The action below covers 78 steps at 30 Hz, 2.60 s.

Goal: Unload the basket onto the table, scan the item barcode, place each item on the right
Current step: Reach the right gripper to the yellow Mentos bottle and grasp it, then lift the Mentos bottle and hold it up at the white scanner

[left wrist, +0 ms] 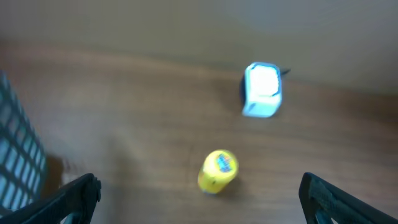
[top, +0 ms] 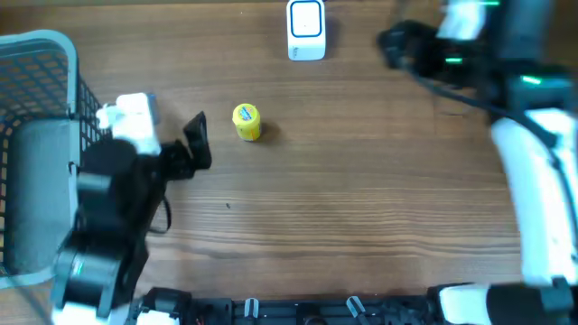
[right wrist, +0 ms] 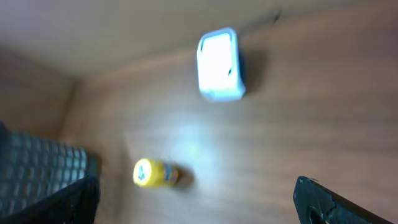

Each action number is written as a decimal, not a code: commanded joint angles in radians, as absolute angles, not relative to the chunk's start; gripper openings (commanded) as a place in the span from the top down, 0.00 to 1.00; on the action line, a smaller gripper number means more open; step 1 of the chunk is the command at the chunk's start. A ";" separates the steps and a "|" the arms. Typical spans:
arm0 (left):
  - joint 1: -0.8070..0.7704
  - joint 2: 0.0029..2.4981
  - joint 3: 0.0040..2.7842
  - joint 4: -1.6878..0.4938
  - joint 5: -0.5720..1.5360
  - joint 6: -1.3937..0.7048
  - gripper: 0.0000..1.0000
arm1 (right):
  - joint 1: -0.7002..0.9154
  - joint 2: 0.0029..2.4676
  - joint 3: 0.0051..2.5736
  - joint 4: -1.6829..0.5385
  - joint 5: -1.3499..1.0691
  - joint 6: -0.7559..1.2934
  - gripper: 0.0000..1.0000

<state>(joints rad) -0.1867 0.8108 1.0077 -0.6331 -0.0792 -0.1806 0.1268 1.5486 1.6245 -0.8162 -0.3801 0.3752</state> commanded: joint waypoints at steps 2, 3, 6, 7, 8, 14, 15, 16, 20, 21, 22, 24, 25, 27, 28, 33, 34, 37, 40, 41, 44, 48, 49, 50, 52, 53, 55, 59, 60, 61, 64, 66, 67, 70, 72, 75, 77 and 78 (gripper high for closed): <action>-0.181 0.677 1.030 -0.700 -0.027 -0.104 0.00 | 0.444 1.739 1.633 -0.777 -0.110 0.657 0.00; -0.181 0.661 1.030 -0.733 -0.027 -0.105 0.00 | 0.494 1.784 1.650 -0.770 -0.087 0.685 0.00; -0.181 0.657 1.030 -0.825 -0.027 -0.105 0.00 | 0.619 1.918 1.746 -0.771 -0.059 0.727 0.00; -0.181 0.657 1.030 -0.851 -0.027 -0.105 0.00 | 0.651 1.958 1.793 -0.790 -0.046 0.742 0.00; -0.181 0.657 1.029 -0.861 -0.027 -0.110 0.00 | 0.674 1.991 1.838 -0.813 -0.023 0.756 0.00; -0.181 0.657 1.029 -0.862 -0.026 -0.112 0.00 | 0.729 2.136 2.029 -0.883 0.096 0.797 0.00; -0.181 0.657 1.030 -0.864 -0.027 -0.112 0.00 | 0.726 2.149 2.029 -0.884 0.113 0.815 0.00; -0.181 0.657 1.030 -0.864 -0.028 -0.112 0.00 | 0.723 2.158 2.029 -0.885 0.115 0.814 0.00; -0.181 0.656 1.032 -0.862 -0.214 -0.250 0.00 | 0.722 2.217 2.029 -0.883 0.116 0.815 0.00; -0.181 0.656 1.034 -0.863 -0.288 -0.299 0.00 | 0.722 2.234 2.029 -0.883 0.116 0.815 0.00; -0.181 0.656 1.035 -0.862 -0.323 -0.314 0.00 | 0.723 2.243 2.029 -0.883 0.116 0.815 0.00; -0.181 0.656 1.035 -0.862 -0.352 -0.326 0.00 | 0.723 2.256 2.029 -0.883 0.115 0.815 0.00; -0.181 0.657 1.034 -0.862 -0.352 -0.325 0.00 | 0.723 2.263 2.029 -0.881 0.114 0.815 0.00; -0.181 0.657 1.034 -0.876 -0.349 -0.319 0.00 | 0.723 2.275 2.029 -0.873 0.105 0.830 0.00; -0.181 0.656 1.034 -0.882 -0.340 -0.318 0.00 | 0.723 2.283 2.029 -0.872 0.104 0.841 0.00; -0.181 0.656 1.034 -0.881 -0.330 -0.318 0.00 | 0.725 2.317 2.028 -0.864 0.071 0.841 0.00; -0.181 0.656 1.034 -0.881 -0.330 -0.318 0.00 | 0.728 2.320 2.028 -0.858 0.061 0.842 0.00; -0.181 0.656 1.034 -0.882 -0.331 -0.318 0.00 | 0.737 2.334 2.028 -0.834 0.036 0.854 0.00; -0.181 0.656 1.034 -0.884 -0.331 -0.318 0.00 | 0.750 2.349 2.028 -0.804 0.005 0.871 0.00; -0.181 0.656 1.034 -0.884 -0.331 -0.318 0.00 | 0.752 2.354 2.028 -0.805 -0.002 0.881 0.00; -0.181 0.656 1.034 -0.886 -0.331 -0.318 0.00 | 0.755 2.377 2.028 -0.808 -0.028 0.901 0.00; -0.181 0.656 1.034 -0.892 -0.331 -0.318 0.00 | 0.755 2.396 2.027 -0.814 -0.035 0.909 0.10; -0.181 0.656 1.034 -0.892 -0.331 -0.318 0.00 | 0.755 2.397 2.027 -0.817 -0.031 0.910 0.20; -0.181 0.656 1.034 -0.892 -0.331 -0.318 0.00 | 0.755 2.398 2.027 -0.820 -0.023 0.910 0.28; -0.181 0.656 1.034 -0.892 -0.331 -0.318 0.00 | 0.755 2.398 2.027 -0.828 -0.009 0.908 0.37; -0.181 0.656 1.034 -0.892 -0.331 -0.318 0.00 | 0.754 2.398 2.027 -0.834 0.000 0.908 0.38; -0.181 0.656 1.034 -0.892 -0.331 -0.318 0.00 | 0.752 2.398 2.027 -0.855 0.007 0.906 0.39; -0.181 0.656 1.034 -0.893 -0.331 -0.318 0.00 | 0.751 2.398 2.027 -0.890 0.037 0.878 0.48; -0.181 0.656 1.034 -0.894 -0.331 -0.318 0.00 | 0.751 2.398 2.027 -0.892 0.036 0.866 0.50; -0.181 0.656 1.034 -0.895 -0.331 -0.318 0.00 | 0.751 2.398 2.027 -0.897 0.037 0.863 0.51; -0.181 0.656 1.034 -0.896 -0.331 -0.318 0.00 | 0.751 2.398 2.027 -0.911 0.022 0.826 0.54; -0.181 0.656 1.034 -0.896 -0.331 -0.319 0.00 | 0.751 2.397 2.027 -0.950 0.009 0.801 0.54; -0.181 0.656 1.034 -0.896 -0.331 -0.319 0.00 | 0.751 2.397 2.027 -0.967 0.005 0.782 0.57; -0.181 0.656 1.034 -0.896 -0.330 -0.319 0.00 | 0.747 2.391 2.029 -1.019 -0.002 0.752 0.59; -0.181 0.657 1.034 -0.896 -0.330 -0.319 0.00 | 0.731 2.368 2.029 -1.068 -0.012 0.740 0.64; -0.181 0.659 1.034 -0.896 -0.308 -0.319 0.00 | 0.699 2.320 2.029 -1.117 -0.051 0.706 0.63; -0.181 0.668 1.034 -0.896 -0.271 -0.319 0.00 | 0.674 2.273 2.029 -1.160 -0.054 0.706 0.63; -0.181 0.678 1.034 -0.896 -0.258 -0.319 0.00 | 0.657 2.244 2.029 -1.183 -0.054 0.700 0.62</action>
<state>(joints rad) -0.1867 0.6594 1.0225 -0.8970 -0.3054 -0.3027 0.6994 2.3459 2.0335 -1.1515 -0.0341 0.7303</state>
